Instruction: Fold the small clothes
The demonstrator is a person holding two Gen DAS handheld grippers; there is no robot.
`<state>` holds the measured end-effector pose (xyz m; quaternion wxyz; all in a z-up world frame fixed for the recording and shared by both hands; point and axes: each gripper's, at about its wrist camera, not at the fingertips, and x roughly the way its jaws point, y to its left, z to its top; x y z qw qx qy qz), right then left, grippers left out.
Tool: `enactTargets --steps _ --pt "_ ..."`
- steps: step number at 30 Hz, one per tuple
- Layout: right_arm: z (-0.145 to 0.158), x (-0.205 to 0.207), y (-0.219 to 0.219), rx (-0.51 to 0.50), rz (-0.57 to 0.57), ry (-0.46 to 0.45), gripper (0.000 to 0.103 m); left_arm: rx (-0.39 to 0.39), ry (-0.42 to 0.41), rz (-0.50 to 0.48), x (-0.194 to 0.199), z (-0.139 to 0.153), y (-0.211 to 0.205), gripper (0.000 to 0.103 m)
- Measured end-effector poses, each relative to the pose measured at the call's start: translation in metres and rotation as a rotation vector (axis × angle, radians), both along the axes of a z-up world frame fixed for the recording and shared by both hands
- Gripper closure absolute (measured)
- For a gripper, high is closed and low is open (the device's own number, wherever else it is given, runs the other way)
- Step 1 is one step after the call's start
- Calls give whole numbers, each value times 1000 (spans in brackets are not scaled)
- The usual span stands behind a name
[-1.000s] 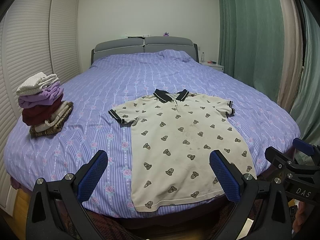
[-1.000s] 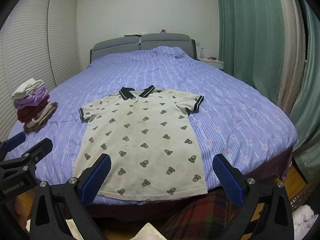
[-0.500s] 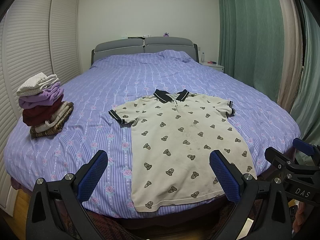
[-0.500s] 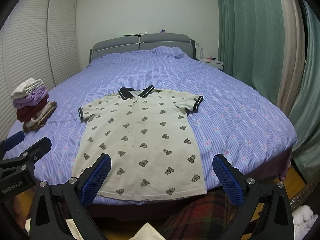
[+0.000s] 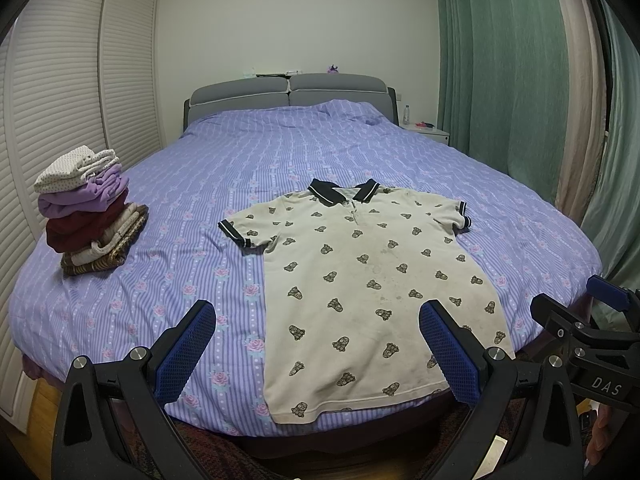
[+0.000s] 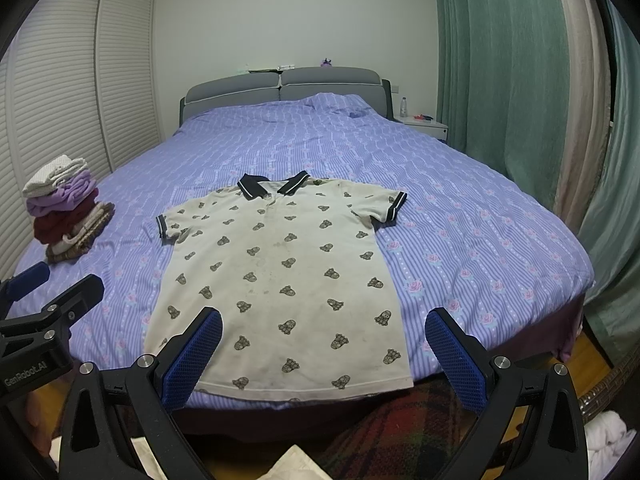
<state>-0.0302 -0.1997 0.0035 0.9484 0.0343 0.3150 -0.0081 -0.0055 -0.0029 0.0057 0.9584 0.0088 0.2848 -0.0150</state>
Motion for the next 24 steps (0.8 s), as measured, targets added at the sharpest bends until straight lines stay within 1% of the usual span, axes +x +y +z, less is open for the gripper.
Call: enactTargets --steps 24 --pt "-4 0 1 0 9 8 0 0 10 4 1 0 4 0"
